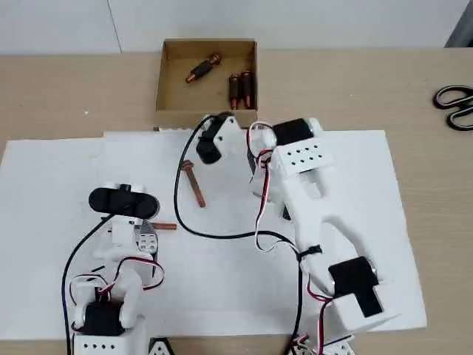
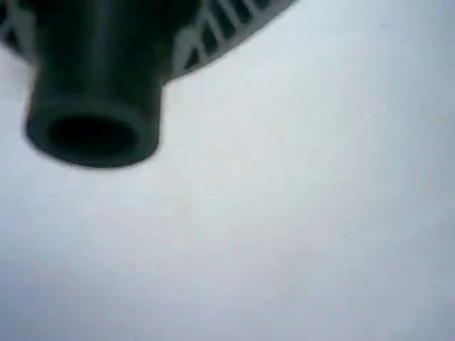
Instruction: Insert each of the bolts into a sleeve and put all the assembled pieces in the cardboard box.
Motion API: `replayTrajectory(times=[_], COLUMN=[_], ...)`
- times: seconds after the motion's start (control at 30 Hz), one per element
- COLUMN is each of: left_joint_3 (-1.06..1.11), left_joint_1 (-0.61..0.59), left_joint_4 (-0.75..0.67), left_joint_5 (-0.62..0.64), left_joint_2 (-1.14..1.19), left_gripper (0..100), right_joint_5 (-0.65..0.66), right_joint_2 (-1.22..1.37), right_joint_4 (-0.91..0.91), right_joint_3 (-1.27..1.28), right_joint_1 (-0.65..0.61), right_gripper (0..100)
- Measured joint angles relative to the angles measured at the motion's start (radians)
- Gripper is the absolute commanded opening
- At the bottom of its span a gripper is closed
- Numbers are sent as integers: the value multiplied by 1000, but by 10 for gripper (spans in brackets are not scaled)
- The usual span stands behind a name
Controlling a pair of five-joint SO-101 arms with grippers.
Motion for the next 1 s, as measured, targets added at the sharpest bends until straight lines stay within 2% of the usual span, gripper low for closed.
replayTrajectory(times=[0.17, 0.33, 0.4, 0.53, 0.73, 0.9, 1.0], left_joint_3=[0, 0, -2, -121, -325, -537, -724], left_joint_1=[0, 0, 0, 0, -17, -34, -34], left_joint_4=[0, 0, 0, 28, 180, 193, 224], left_joint_5=[0, 6, 46, 112, 120, 130, 198], left_joint_2=[0, 0, 0, 2, 26, 244, 462], left_gripper=[6, 6, 6, 6, 6, 6, 6], right_joint_5=[-183, -339, -377, -410, -417, -417, -417], right_joint_2=[-11, -31, -66, -204, -417, -565, -631], right_joint_4=[195, 255, 258, 259, 265, 265, 265], right_joint_3=[-127, -149, -149, -137, 40, 209, 290], right_joint_1=[-2, 37, 66, 112, 164, 233, 285], right_gripper=[3, 3, 3, 3, 3, 3, 3])
